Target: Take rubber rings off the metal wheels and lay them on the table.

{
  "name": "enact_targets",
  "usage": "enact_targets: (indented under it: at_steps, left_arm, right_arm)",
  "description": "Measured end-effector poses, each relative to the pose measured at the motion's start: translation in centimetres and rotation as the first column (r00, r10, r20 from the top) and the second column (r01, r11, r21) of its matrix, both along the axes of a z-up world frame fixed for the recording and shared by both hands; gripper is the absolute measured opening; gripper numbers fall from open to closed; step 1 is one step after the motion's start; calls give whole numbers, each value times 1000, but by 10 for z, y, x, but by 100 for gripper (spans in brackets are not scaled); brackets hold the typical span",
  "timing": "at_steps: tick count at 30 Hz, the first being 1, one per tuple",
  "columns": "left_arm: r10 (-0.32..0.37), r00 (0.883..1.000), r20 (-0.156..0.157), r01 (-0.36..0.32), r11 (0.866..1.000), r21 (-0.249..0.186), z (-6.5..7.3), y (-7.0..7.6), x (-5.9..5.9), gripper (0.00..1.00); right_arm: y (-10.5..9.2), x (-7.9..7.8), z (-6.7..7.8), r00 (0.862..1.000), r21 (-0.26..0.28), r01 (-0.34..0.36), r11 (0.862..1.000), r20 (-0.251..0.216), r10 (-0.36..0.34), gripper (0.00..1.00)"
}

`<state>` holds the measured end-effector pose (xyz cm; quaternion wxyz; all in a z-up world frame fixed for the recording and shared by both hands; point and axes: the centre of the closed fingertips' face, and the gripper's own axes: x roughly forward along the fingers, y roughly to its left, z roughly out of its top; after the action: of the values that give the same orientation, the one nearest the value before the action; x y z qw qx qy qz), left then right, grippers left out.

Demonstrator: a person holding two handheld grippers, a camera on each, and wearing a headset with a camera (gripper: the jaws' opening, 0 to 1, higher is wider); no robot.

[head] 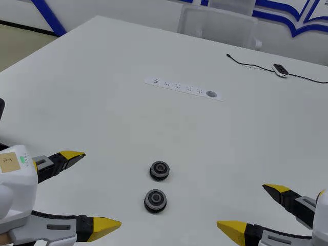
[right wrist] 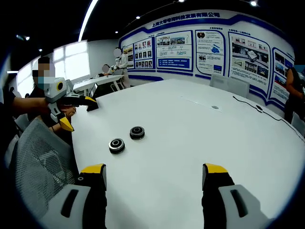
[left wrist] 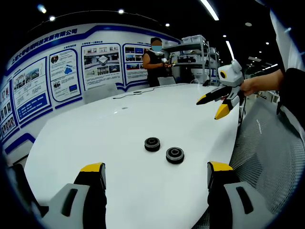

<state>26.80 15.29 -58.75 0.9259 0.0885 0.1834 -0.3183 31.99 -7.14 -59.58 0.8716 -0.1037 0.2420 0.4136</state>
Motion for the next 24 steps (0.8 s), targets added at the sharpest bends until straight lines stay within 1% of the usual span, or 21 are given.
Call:
enact_targets:
  at_steps: [9,14,21,24]
  left_arm:
    - [3,1000,-7,-3,1000,0,-1,1,1,89]
    - [4,1000,-14,-4,1000,4,-3,3,1,89]
    - [10,1000,-17,-10,1000,3,-3,6,4,89]
    - [10,1000,-22,-10,1000,6,-4,6,5,88]
  right_arm:
    - [1,-5,-9,1000,-3,-4,1000,-25,4,84]
    - [1,-5,-11,999,6,6,1000,-33,-6,83]
    - [0,-5,-13,998,35,28,999,-49,-26,83]
    - [2,-5,-12,998,65,41,997,-58,-37,83]
